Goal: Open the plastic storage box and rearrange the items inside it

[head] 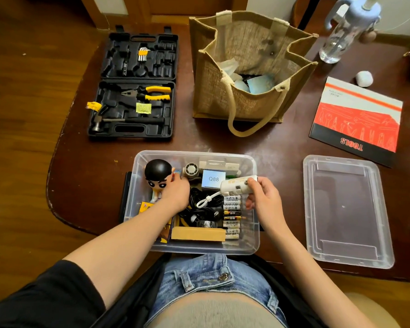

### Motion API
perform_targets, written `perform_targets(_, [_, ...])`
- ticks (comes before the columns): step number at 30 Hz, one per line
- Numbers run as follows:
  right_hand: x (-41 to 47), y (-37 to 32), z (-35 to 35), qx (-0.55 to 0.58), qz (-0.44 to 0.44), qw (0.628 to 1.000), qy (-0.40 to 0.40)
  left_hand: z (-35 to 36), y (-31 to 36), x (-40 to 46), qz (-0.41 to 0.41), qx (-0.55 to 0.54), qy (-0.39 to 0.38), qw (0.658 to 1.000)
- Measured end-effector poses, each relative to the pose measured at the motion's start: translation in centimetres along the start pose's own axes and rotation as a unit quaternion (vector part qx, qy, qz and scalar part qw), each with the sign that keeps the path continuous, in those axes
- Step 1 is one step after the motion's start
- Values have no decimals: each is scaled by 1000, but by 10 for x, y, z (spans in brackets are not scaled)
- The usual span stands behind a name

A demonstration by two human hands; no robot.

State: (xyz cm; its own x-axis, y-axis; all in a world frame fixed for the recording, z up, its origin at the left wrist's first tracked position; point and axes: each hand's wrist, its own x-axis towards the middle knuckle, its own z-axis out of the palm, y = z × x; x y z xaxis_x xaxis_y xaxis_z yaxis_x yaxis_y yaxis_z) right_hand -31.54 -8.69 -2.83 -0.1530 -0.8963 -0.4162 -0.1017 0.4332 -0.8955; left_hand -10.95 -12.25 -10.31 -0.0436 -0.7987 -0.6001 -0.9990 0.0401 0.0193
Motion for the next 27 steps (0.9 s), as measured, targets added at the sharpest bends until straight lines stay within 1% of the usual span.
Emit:
perform_targets(3, [1,1,2,-5,0,1000,-9,0,-2,-1,0,-40,9,999])
perform_targets(11, [0,2,3,-31,-7,999,-5,-3,-2,0,-22,-115,-13,993])
perform_targets(13, [0,3,2,-29,-5,1000,-3,-4,0,1,-41,-136,-26,990])
perform_targets(17, [-3,6,3,-38,2,999,2,-4,1,4,-71,-166,-78,981])
perform_targets(22, [-6,6,4,-42,3,999,-8,-6,2,8,-43,-162,-106,980])
perform_targets(25, [-6,7,3,-35,4,999,-5,-9,0,5,-25,-136,-91,986])
perform_targets(27, [-7,8,1,-29,6,1000,-1,-15,-2,0,5,-110,-78,991])
